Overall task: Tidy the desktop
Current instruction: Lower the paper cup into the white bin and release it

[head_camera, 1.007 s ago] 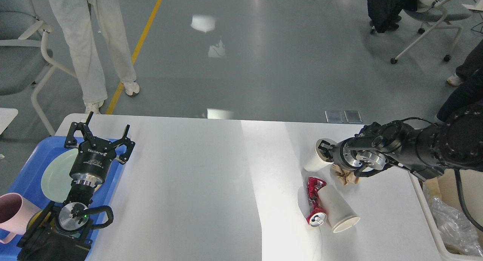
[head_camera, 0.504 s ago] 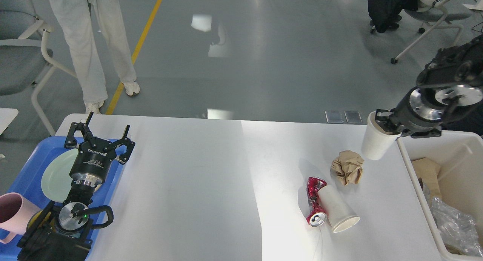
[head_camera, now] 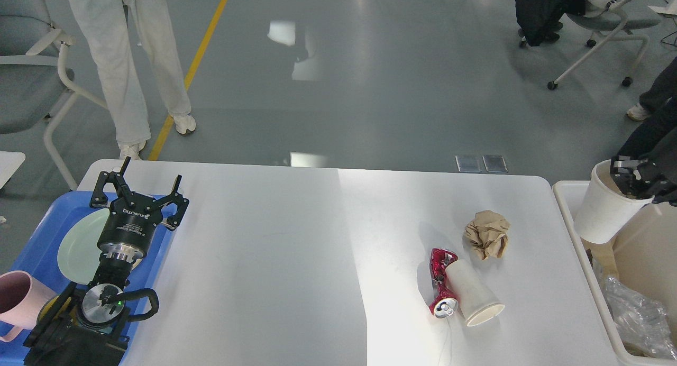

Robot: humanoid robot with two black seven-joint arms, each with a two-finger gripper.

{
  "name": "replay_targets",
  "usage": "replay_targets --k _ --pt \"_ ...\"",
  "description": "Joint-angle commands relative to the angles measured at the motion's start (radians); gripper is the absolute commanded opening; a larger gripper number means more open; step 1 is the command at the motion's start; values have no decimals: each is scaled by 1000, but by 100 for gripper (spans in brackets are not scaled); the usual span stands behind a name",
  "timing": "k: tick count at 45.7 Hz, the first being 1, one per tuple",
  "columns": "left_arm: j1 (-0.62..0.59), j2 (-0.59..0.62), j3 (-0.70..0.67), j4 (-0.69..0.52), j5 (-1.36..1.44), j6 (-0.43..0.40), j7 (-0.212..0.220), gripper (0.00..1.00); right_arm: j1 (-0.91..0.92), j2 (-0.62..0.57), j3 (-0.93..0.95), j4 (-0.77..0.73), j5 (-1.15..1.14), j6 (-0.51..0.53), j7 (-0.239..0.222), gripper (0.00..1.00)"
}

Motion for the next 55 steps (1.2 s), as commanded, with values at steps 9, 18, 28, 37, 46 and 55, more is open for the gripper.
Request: replay_targets --k 9,18,28,37,46,55 --pt "0 0 0 0 0 0 -2 97 -248 -238 30 -180 -20 -115 -11 0" --pt "0 0 0 0 0 0 -2 97 -717 -361 281 -536 -17 -194 -13 0" --pt "0 0 0 0 0 0 0 97 -1343 -364 726 -1053 -20 -263 -13 0" --pt "0 0 0 0 -2 0 0 97 -1670 -192 866 -1401 -20 -330 -13 0" --pt "0 0 0 0 0 0 -2 97 -1766 -92 901 -1461 -16 -459 -14 0" --pt "0 0 0 0 0 0 0 97 -1787 -83 898 -1458 -20 -477 -20 0"
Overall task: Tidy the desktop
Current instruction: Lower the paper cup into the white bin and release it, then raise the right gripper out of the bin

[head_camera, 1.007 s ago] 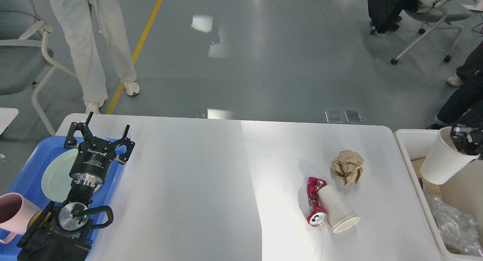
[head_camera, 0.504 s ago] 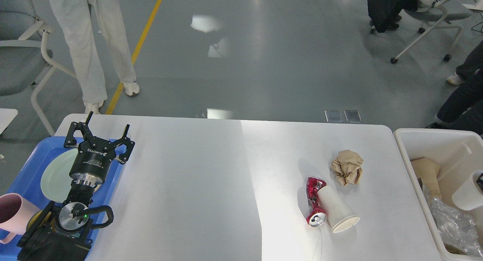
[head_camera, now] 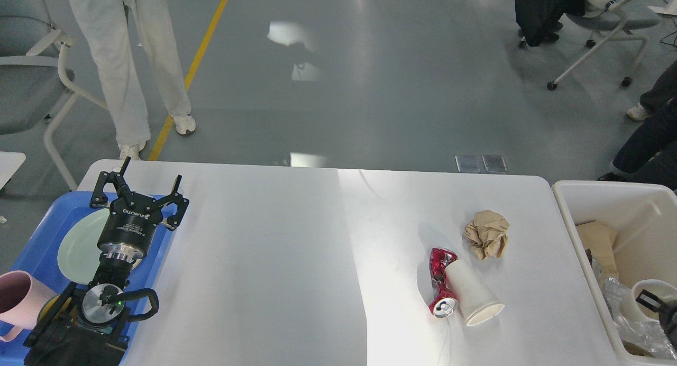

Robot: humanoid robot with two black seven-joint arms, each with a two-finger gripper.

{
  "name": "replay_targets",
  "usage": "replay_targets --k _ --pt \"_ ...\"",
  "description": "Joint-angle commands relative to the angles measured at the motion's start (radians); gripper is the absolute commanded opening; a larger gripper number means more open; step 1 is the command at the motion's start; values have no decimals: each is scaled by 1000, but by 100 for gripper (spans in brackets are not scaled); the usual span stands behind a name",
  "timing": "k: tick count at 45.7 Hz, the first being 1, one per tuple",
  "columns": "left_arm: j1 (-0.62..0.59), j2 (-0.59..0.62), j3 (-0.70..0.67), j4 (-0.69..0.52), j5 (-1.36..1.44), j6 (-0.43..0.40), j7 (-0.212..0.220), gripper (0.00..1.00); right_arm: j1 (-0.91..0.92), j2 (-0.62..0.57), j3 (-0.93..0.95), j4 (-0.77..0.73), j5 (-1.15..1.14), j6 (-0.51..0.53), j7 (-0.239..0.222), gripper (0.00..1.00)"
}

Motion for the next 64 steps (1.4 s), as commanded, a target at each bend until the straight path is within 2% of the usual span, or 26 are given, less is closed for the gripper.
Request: replay_targets --k 1,2,3,4,6,7,23,30,40,45,48,51,54,58,64 --pt "0 0 0 0 0 0 0 97 -19 4 -2 1 -4 -11 -2 0" --pt "0 0 0 0 0 0 0 97 -22 6 -2 1 -2 -13 -2 0" --pt "0 0 0 -2 -1 0 0 97 -24 7 -3 1 -2 -14 -2 9" --pt "0 0 0 0 -1 0 -2 97 -25 7 -3 0 -2 -17 0 29" --pt "0 0 0 0 -1 0 0 97 -25 7 -2 -3 1 -36 0 79" --pt "0 0 0 0 0 0 0 97 -24 7 0 -3 2 -51 0 100" --pt "0 0 0 0 0 0 0 97 11 -8 4 12 1 -77 6 100" --pt "0 0 0 0 0 0 0 97 53 -63 -8 50 -15 -71 -3 100" --pt "0 0 0 0 0 0 0 97 306 -152 -20 231 -263 68 -32 100" --pt "0 0 0 -2 0 0 0 97 496 -219 -44 447 -387 128 -83 100" --pt "0 0 1 0 0 0 0 97 652 -255 -127 630 -455 147 -153 100" --pt "0 0 0 -2 0 0 0 97 812 -258 -230 788 -461 165 -201 100" --pt "0 0 0 0 0 0 0 97 968 -249 -336 912 -460 217 -221 100" --pt "0 0 0 0 0 0 0 97 1154 -177 -436 1030 -456 338 -221 100" --pt "0 0 0 0 -1 0 0 97 1387 13 -502 1103 -432 631 -221 100"
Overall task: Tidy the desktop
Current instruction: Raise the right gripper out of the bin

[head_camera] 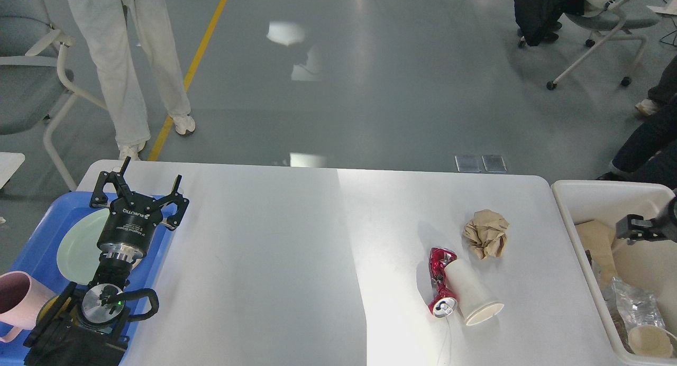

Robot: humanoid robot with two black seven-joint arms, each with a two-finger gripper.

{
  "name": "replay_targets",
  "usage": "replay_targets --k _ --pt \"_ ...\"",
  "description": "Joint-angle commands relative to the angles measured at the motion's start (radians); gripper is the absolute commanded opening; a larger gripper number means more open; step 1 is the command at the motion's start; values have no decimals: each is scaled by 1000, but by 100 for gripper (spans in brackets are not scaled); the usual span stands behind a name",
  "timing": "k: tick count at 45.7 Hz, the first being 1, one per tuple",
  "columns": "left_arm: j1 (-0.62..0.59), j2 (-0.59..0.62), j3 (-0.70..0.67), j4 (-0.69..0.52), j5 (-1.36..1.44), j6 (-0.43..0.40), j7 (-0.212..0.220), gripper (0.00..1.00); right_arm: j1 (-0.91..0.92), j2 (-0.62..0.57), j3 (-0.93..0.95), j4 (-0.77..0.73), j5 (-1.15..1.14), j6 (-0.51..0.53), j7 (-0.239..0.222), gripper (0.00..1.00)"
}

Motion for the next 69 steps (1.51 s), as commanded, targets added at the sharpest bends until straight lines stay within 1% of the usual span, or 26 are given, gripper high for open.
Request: replay_targets --k 1,3,6,9,12,16,18,23,25,26,29,31,33,37,39,40,42,46,47,48,50,52,55,59,62,69 --pt "0 0 0 1 0 0 0 97 228 163 -56 77 36 283 -1 100" --pt "0 0 0 1 0 0 0 97 286 205 -56 99 67 347 -1 100" --pt "0 0 0 1 0 0 0 97 378 262 -55 168 114 383 -1 100" --pt "0 0 0 1 0 0 0 97 513 288 -36 264 183 389 1 100" --pt "0 0 0 1 0 0 0 97 583 289 -12 324 220 380 10 100" --pt "0 0 0 1 -1 2 -1 97 620 291 5 358 233 357 53 97" --pt "0 0 0 1 -1 2 -1 97 624 295 14 358 233 337 121 97" --pt "0 0 0 1 -1 0 0 97 624 292 8 357 243 259 420 100" --pt "0 0 0 1 -1 0 0 97 624 292 5 357 240 237 497 100" --pt "0 0 0 1 -1 0 0 97 619 294 5 357 233 231 502 100" --pt "0 0 0 1 0 0 0 97 619 295 4 358 216 230 458 100" --pt "0 0 0 1 0 0 0 97 617 295 0 357 181 228 397 100" --pt "0 0 0 1 0 2 -1 97 617 294 -7 358 121 228 309 100" --pt "0 0 0 1 -1 0 0 97 617 291 -47 361 70 228 102 100" --pt "0 0 0 1 -1 0 0 97 617 289 -49 361 72 230 32 100" --pt "0 0 0 1 -1 2 0 97 617 289 -49 361 75 231 13 100" --pt "0 0 0 1 0 0 0 97 619 289 -46 361 88 228 16 100" --pt "0 0 0 1 -1 0 0 97 622 289 -24 357 221 222 68 100" --pt "0 0 0 1 -1 0 0 97 622 289 -21 355 278 220 91 100" --pt "0 0 0 1 -1 2 0 97 624 289 -21 355 388 222 149 100" --pt "0 0 0 1 0 0 0 97 624 288 -21 354 479 222 220 100" --pt "0 0 0 1 -1 2 0 97 619 288 -21 354 518 226 261 100" --pt "0 0 0 1 -1 0 0 97 610 294 -21 354 472 222 255 100" --pt "0 0 0 1 -1 0 0 97 581 298 -30 354 325 199 235 100" --pt "0 0 0 1 -1 0 0 97 564 297 -35 355 236 187 234 100" --pt "0 0 0 1 -1 0 0 97 558 291 -27 370 216 190 235 100"
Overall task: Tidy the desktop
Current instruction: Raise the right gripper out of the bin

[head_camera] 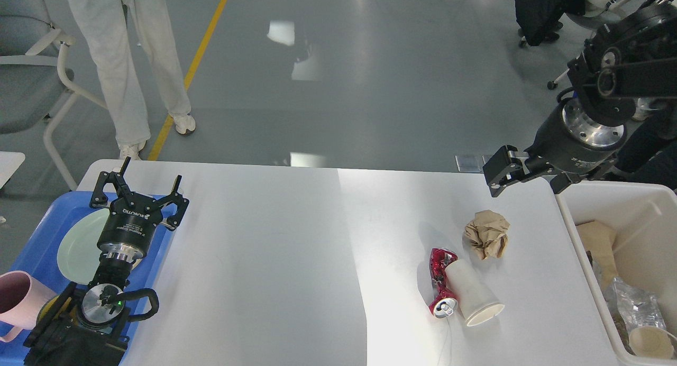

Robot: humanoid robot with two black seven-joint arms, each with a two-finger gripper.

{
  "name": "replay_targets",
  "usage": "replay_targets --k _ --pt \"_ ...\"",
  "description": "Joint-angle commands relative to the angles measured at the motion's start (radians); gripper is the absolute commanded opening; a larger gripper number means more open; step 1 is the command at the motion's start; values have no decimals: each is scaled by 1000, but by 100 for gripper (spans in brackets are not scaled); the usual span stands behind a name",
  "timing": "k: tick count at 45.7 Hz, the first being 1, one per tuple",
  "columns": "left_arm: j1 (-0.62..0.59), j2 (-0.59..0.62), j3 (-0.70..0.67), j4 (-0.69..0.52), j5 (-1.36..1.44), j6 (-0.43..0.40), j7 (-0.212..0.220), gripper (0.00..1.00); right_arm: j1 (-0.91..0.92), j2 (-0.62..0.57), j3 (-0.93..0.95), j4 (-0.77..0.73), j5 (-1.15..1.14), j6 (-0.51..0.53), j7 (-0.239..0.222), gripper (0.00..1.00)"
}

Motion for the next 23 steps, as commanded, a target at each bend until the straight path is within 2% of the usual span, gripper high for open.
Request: replay_targets --k 1,8,14,18,23 --pt "0 0 0 0 1 -1 0 97 -5 -5 8 11 -15 1 1 100" --pt "0 0 0 0 1 -1 0 97 -42 -5 11 16 -15 17 2 100" --pt "0 0 0 0 1 -1 0 97 -169 4 27 5 -24 -11 1 100" --pt "0 0 0 0 1 -1 0 97 -246 2 61 3 -38 -83 2 100" --pt "0 0 0 0 -1 -1 0 97 -364 12 74 3 -100 -235 2 100"
